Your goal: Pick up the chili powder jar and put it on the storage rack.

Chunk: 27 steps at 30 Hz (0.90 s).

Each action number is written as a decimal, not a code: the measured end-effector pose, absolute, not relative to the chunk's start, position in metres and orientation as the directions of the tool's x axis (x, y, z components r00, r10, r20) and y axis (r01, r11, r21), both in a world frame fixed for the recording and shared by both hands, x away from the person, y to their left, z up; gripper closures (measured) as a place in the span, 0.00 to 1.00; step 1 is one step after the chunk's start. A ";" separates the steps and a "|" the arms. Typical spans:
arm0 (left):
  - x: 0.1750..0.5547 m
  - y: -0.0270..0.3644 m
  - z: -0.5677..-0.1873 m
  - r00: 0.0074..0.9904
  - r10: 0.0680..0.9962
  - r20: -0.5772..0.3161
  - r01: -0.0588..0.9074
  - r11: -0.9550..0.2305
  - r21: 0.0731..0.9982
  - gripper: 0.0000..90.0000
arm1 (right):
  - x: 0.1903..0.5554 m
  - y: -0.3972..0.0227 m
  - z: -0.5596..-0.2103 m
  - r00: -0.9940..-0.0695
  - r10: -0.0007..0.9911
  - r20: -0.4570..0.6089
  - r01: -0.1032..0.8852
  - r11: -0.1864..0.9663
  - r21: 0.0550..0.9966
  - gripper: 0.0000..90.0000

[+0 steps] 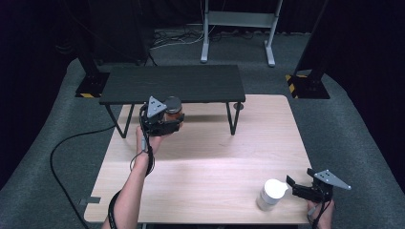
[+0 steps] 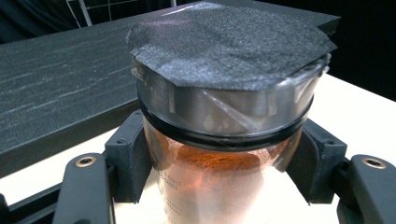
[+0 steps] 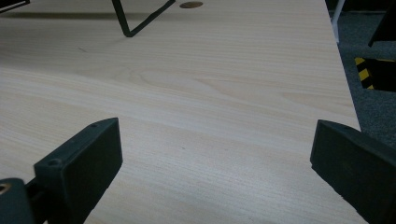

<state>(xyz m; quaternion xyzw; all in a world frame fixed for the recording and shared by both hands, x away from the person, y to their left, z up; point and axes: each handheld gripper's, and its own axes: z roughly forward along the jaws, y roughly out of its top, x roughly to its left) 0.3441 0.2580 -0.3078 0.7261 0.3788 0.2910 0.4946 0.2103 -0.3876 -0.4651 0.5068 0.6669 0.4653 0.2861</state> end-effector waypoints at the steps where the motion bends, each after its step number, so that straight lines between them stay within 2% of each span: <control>1: 0.344 0.258 -0.308 0.544 0.838 0.048 0.262 -0.224 0.939 0.35 | 0.210 -0.388 -0.465 -0.323 0.942 0.090 0.410 0.053 0.911 0.01; 27: 0.343 0.261 -0.286 0.556 0.830 0.048 0.236 -0.213 0.948 0.35 | 0.211 -0.387 -0.465 -0.321 0.943 0.090 0.411 0.054 0.910 0.01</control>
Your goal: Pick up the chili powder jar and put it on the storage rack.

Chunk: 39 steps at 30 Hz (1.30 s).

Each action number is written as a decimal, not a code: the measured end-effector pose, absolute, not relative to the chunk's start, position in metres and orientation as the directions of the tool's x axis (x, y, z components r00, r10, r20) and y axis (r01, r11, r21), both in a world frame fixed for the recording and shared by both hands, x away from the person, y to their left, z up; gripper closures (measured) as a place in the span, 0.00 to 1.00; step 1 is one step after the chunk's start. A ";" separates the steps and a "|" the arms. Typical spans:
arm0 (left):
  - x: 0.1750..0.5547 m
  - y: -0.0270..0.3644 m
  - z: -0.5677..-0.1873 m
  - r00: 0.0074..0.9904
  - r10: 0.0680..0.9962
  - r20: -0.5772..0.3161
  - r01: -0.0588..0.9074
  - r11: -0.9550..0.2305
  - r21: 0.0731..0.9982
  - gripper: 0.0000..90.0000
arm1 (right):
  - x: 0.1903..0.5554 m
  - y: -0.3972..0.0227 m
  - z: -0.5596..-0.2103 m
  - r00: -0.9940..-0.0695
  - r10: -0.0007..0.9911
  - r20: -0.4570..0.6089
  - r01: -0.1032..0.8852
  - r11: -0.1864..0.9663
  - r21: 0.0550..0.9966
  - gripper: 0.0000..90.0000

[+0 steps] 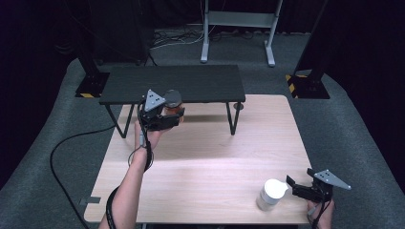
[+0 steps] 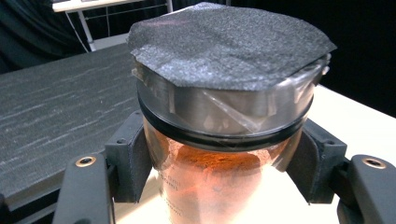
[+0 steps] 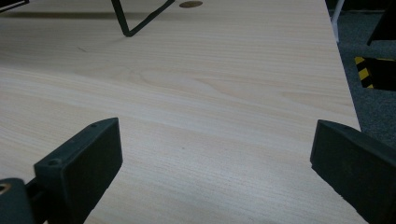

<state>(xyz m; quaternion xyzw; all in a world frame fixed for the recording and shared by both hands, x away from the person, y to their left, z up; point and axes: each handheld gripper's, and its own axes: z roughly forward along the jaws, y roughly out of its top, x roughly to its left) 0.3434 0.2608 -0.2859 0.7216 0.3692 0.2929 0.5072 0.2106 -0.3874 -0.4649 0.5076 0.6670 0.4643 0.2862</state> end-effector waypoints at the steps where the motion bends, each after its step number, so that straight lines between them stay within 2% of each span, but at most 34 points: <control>1: 0.343 0.261 -0.285 0.556 0.830 0.050 0.233 -0.213 0.949 0.35 | 0.211 -0.387 -0.465 -0.321 0.943 0.089 0.411 0.054 0.910 0.01; 39: 0.346 0.262 -0.256 0.581 0.812 0.049 0.198 -0.200 0.960 0.35 | 0.211 -0.387 -0.465 -0.321 0.943 0.090 0.414 0.054 0.909 0.01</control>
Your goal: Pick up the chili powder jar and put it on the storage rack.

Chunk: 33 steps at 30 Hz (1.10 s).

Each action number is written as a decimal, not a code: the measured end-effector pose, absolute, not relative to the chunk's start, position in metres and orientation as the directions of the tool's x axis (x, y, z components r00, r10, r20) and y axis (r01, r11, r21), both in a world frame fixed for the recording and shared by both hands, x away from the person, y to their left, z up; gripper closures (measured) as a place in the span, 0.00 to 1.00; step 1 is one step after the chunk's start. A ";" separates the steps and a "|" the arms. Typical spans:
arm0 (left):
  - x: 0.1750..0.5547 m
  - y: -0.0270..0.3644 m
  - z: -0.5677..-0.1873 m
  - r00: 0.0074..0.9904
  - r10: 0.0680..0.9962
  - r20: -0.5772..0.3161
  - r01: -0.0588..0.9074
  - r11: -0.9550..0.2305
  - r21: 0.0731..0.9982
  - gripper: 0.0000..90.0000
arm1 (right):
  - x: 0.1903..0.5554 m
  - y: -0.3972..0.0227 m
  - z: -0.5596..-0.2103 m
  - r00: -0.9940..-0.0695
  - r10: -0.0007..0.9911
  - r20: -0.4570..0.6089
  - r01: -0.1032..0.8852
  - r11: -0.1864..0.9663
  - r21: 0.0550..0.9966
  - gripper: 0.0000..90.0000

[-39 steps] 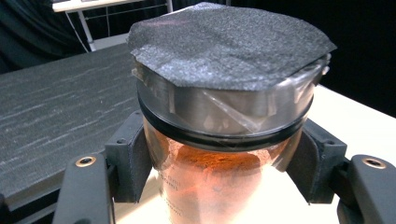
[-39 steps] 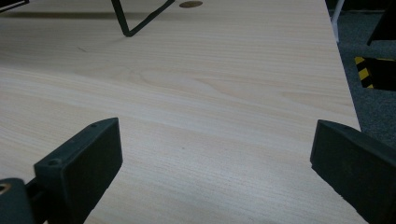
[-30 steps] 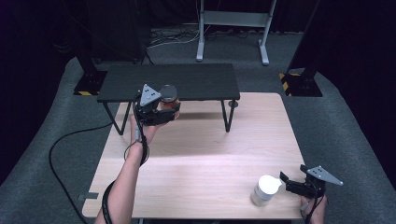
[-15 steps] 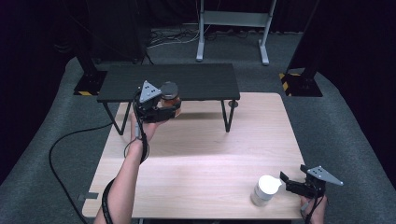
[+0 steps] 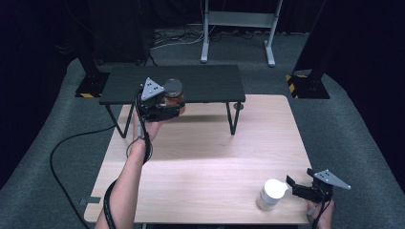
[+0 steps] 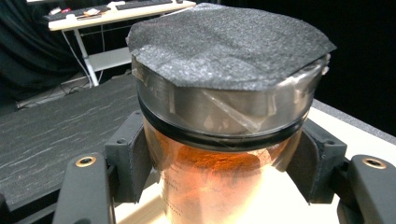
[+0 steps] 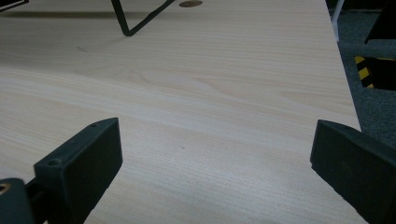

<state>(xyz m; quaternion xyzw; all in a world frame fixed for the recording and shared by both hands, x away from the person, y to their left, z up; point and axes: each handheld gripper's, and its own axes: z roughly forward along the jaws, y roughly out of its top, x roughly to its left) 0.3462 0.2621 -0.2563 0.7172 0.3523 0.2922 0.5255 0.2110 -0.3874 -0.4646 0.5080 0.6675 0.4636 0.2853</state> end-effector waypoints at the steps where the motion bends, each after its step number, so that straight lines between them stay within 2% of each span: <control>1: 0.346 0.262 -0.256 0.582 0.812 0.047 0.197 -0.197 0.960 0.35 | 0.211 -0.387 -0.465 -0.321 0.943 0.090 0.414 0.054 0.909 0.01; 33: 0.369 0.247 -0.241 0.583 0.810 0.063 0.182 -0.205 0.962 0.35 | 0.212 -0.386 -0.464 -0.321 0.943 0.086 0.418 0.059 0.907 0.01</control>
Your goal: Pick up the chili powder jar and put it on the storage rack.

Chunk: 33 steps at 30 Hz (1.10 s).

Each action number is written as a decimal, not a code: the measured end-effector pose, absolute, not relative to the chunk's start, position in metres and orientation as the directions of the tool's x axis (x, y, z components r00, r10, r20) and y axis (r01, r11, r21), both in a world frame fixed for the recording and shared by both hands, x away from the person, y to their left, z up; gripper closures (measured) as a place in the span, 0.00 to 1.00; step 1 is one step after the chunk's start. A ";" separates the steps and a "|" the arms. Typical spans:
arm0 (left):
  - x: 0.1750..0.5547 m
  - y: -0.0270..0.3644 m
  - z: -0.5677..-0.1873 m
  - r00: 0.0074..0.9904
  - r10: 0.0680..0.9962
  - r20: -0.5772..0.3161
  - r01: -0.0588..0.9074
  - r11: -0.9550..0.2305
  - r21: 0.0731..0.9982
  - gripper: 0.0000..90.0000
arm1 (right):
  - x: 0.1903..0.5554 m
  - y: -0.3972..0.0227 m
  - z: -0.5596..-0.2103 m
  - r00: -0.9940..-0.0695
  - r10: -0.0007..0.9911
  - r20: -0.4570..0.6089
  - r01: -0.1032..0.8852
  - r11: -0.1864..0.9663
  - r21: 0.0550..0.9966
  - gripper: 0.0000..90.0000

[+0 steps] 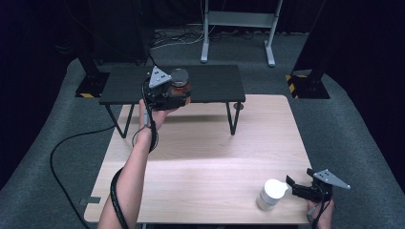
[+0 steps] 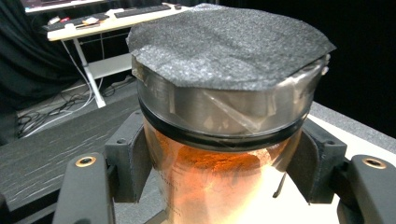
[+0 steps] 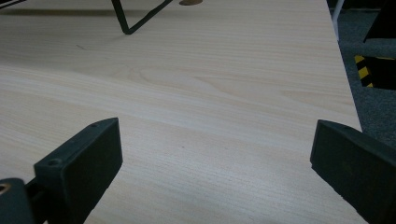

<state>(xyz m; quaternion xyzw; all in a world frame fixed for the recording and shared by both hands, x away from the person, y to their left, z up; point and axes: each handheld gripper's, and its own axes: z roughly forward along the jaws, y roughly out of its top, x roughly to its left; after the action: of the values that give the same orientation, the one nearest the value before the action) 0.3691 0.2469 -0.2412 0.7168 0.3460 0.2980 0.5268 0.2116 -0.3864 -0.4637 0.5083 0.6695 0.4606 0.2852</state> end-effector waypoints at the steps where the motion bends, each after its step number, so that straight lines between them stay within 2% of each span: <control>1: 0.370 0.247 -0.241 0.581 0.812 0.061 0.184 -0.204 0.961 0.35 | 0.211 -0.386 -0.464 -0.321 0.943 0.086 0.418 0.059 0.907 0.01; 33: 0.410 0.240 -0.245 0.504 0.862 0.047 0.279 -0.214 0.936 0.35 | 0.212 -0.387 -0.464 -0.324 0.942 0.088 0.417 0.058 0.907 0.01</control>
<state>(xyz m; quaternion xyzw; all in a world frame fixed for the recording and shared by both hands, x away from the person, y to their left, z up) 0.4102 0.2395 -0.2447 0.7188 0.3969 0.3009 0.4851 0.2115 -0.3871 -0.4639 0.5072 0.6697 0.4621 0.2842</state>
